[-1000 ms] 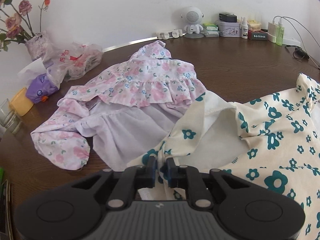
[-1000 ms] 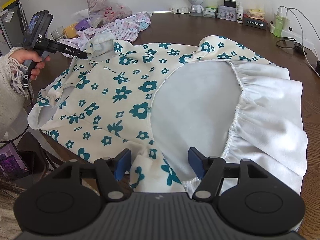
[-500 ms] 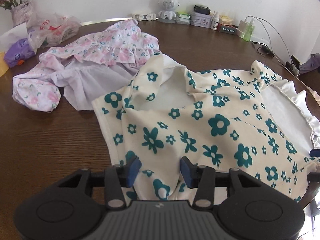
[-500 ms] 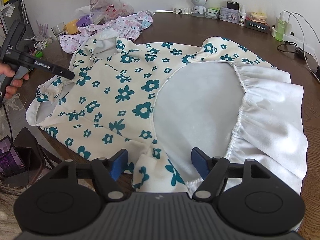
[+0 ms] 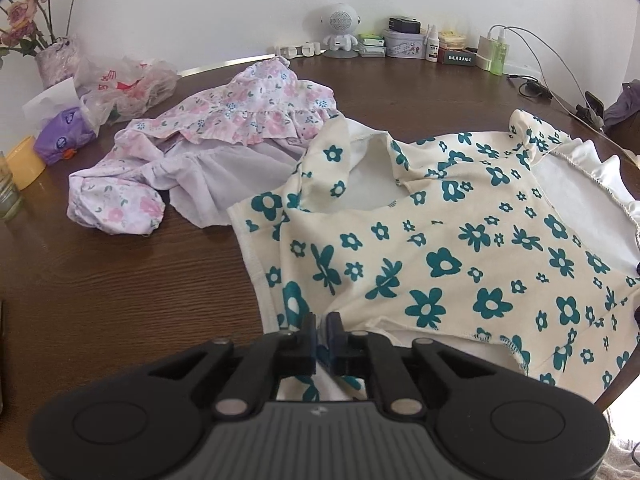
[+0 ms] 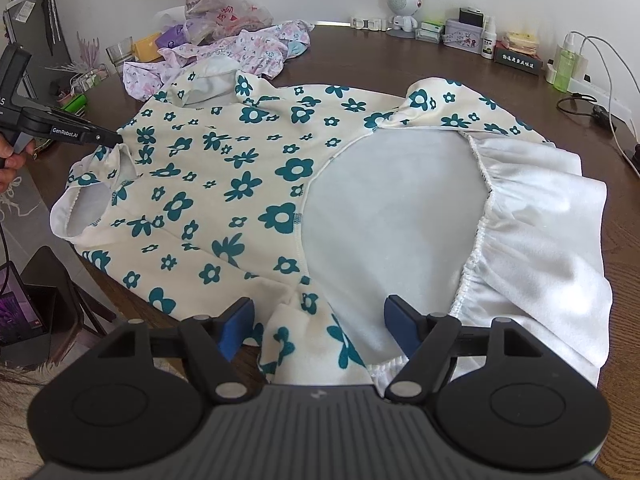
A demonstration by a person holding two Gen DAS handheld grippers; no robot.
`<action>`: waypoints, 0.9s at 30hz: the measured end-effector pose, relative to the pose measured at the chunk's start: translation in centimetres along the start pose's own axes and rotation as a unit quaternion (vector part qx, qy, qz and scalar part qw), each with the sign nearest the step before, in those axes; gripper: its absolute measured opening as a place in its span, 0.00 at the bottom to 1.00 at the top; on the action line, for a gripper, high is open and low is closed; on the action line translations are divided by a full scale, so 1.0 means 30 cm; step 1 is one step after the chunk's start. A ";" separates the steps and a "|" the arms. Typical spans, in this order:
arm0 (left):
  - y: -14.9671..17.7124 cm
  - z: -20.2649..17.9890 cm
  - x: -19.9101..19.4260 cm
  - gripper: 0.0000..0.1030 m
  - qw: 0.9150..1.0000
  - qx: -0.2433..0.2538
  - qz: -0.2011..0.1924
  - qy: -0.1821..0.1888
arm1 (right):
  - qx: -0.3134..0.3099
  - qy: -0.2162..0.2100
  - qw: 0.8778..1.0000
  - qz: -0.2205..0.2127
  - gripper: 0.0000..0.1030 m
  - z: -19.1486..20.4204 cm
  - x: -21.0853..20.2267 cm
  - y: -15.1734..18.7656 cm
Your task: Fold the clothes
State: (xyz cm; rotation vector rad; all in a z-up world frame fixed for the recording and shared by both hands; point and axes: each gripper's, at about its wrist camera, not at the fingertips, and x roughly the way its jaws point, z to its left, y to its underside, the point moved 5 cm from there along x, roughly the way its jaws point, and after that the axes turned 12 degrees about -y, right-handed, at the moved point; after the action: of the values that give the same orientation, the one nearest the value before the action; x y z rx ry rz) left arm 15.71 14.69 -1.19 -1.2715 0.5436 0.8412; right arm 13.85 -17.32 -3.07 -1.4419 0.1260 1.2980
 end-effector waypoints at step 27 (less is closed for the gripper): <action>0.123 -0.273 -0.134 0.43 0.974 0.003 0.049 0.222 | -0.074 -0.038 0.996 0.037 0.51 0.019 -0.062 -0.005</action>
State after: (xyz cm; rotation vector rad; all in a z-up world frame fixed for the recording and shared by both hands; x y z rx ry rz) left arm 11.13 6.04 -2.25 -1.4442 0.9714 0.6322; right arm 12.87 -17.87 -1.46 -1.5231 0.0328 1.4451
